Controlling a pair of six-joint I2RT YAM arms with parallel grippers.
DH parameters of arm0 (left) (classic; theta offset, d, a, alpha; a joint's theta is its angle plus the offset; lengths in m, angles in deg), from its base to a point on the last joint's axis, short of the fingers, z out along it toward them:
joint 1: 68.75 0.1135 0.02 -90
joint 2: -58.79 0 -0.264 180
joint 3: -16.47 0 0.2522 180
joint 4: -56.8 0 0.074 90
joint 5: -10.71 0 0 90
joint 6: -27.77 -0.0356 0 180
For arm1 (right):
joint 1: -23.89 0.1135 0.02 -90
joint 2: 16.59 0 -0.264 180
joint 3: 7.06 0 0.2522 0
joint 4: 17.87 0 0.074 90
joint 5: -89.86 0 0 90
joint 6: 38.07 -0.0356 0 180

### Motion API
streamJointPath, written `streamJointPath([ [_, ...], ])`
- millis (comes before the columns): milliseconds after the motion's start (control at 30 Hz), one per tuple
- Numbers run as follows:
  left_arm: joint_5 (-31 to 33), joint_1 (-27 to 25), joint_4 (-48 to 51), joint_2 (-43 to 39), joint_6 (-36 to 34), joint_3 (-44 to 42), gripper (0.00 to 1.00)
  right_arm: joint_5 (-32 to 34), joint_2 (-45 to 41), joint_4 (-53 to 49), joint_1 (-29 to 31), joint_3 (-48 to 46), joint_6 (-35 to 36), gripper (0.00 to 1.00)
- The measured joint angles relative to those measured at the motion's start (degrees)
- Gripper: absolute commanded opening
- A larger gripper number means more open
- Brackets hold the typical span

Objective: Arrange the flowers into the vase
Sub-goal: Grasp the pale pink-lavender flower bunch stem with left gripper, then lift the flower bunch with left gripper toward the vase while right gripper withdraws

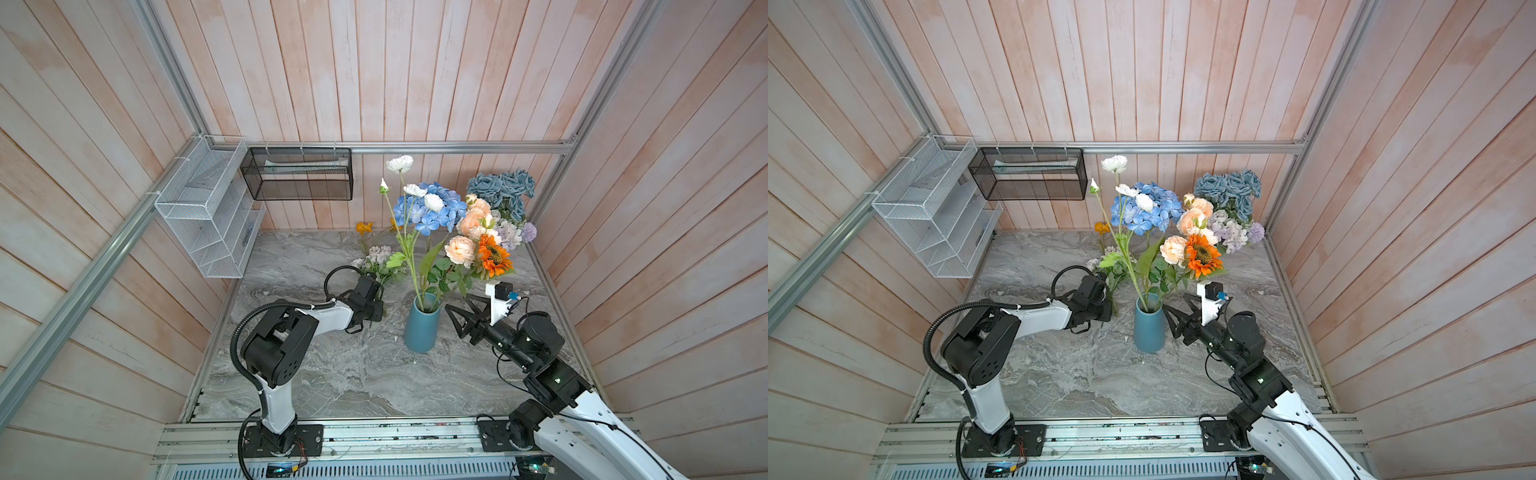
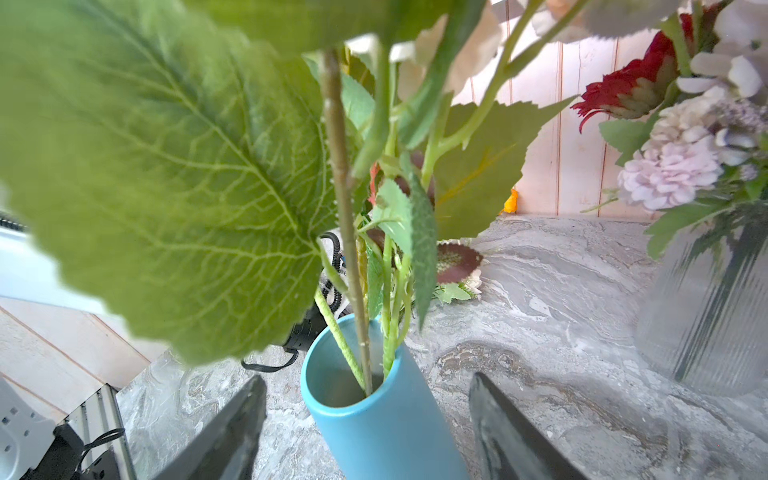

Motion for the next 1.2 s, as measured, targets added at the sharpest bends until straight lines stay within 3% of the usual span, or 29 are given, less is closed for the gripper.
streamJointPath([
  [200, 1.66, 0.00, 1.05, 1.75, -0.59, 2.36, 0.00, 0.66, -0.90, -0.24, 0.00, 0.00, 0.02, 0.76],
  [600, 2.40, -0.04, 1.55, 0.39, -0.42, 1.16, 0.00, 1.38, -1.95, -0.17, 0.00, 0.22, 0.33, 0.76],
  [1200, -5.62, 1.44, -3.98, -21.03, 6.23, -9.60, 0.00, 0.76, -1.90, 1.33, 0.00, 4.37, 1.60, 0.76],
])
